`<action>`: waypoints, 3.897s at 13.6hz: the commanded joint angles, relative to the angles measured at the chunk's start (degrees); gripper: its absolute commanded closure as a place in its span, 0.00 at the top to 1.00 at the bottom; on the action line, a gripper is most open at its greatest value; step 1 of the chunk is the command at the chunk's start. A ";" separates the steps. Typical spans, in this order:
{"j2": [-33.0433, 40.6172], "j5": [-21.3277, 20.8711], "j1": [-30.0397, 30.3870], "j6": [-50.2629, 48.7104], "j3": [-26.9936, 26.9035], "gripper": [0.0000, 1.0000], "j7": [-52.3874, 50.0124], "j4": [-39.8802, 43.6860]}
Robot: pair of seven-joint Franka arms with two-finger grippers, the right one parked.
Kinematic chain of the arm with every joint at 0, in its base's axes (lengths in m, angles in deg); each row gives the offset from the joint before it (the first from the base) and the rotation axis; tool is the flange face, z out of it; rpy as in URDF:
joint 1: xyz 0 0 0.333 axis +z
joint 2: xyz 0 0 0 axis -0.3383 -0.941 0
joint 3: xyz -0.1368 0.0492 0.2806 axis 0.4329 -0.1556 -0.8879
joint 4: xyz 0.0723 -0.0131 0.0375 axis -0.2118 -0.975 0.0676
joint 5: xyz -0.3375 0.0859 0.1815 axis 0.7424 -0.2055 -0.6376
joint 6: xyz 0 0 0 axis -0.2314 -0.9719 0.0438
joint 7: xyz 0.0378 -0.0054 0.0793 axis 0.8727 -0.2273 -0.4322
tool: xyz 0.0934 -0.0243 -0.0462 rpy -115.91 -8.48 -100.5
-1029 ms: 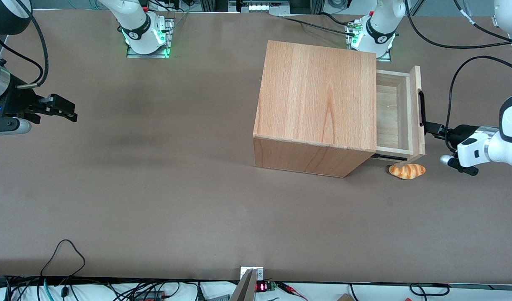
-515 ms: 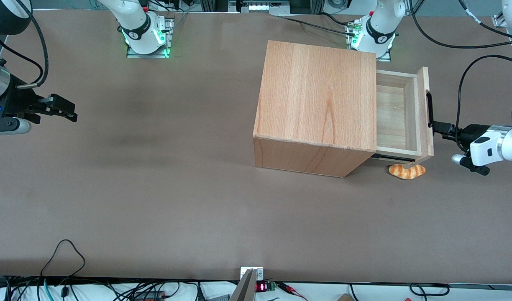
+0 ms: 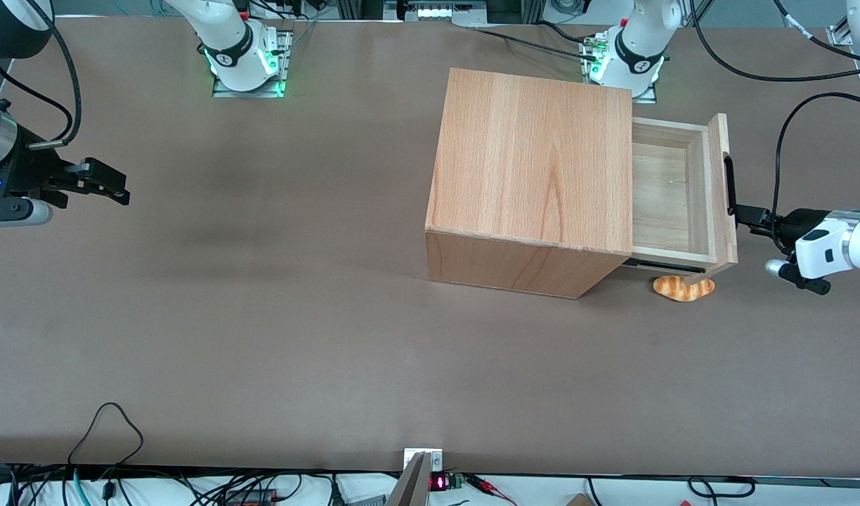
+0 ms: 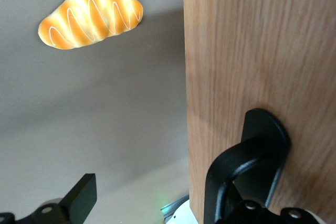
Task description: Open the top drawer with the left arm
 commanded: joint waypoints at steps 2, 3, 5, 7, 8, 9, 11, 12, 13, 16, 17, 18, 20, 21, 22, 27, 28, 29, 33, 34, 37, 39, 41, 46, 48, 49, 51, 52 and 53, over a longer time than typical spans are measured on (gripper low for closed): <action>0.11 -3.22 1.05 1.02 0.31 1.00 1.39 0.53; 0.11 -3.65 1.57 1.28 0.31 1.00 1.48 0.53; 0.11 -3.75 1.84 1.37 0.31 1.00 1.48 0.53; 0.11 -3.83 1.93 1.28 0.31 1.00 1.39 1.23; 0.11 -3.83 1.93 1.37 0.31 1.00 1.39 1.24; 0.11 -4.18 2.02 1.37 0.31 1.00 1.39 1.32; 0.11 -4.71 2.63 1.37 0.31 1.00 1.48 1.32; 0.02 -4.89 2.98 1.37 0.31 1.00 1.48 1.32; -0.07 -5.32 3.07 1.46 0.31 1.00 1.48 1.41; -0.07 -5.59 3.07 2.60 0.31 1.00 1.48 1.41; -0.07 -5.94 3.07 3.12 0.31 1.00 1.48 1.41; -0.07 -6.03 3.07 3.39 0.31 1.00 1.48 1.41; -0.15 -5.94 3.25 3.57 0.31 1.00 1.48 1.67; -0.42 -6.03 3.25 3.83 0.31 1.00 1.48 2.46; -0.77 -6.03 3.51 3.83 0.31 1.00 1.48 2.90; -0.77 -5.50 4.13 3.83 0.31 1.00 1.30 3.08; -0.77 -5.42 4.13 3.74 0.31 1.00 1.30 3.34; -0.77 -5.33 4.13 3.74 0.31 1.00 1.30 3.78; -0.68 -5.15 4.30 3.39 0.49 1.00 2.00 4.14; -0.77 -5.07 4.22 3.39 0.49 1.00 3.31 4.49; -0.51 -3.93 4.22 2.78 0.75 1.00 3.94 4.66; -0.42 -3.31 4.30 1.20 0.75 1.00 3.94 4.75; 0.37 -3.22 4.39 0.76 0.84 1.00 3.59 4.84; 0.81 -2.96 4.83 -2.32 0.75 1.00 3.50 8.79; 0.81 -2.08 5.01 -3.90 0.66 1.00 3.24 10.80; 0.81 -2.16 4.92 -4.51 0.84 1.00 2.89 12.47; 0.90 -2.69 4.92 -6.88 1.10 1.00 0.26 14.50; 1.16 -2.87 4.83 -8.81 1.19 1.00 -1.06 15.99; 2.21 -2.87 4.83 -9.96 1.28 1.00 -2.03 17.48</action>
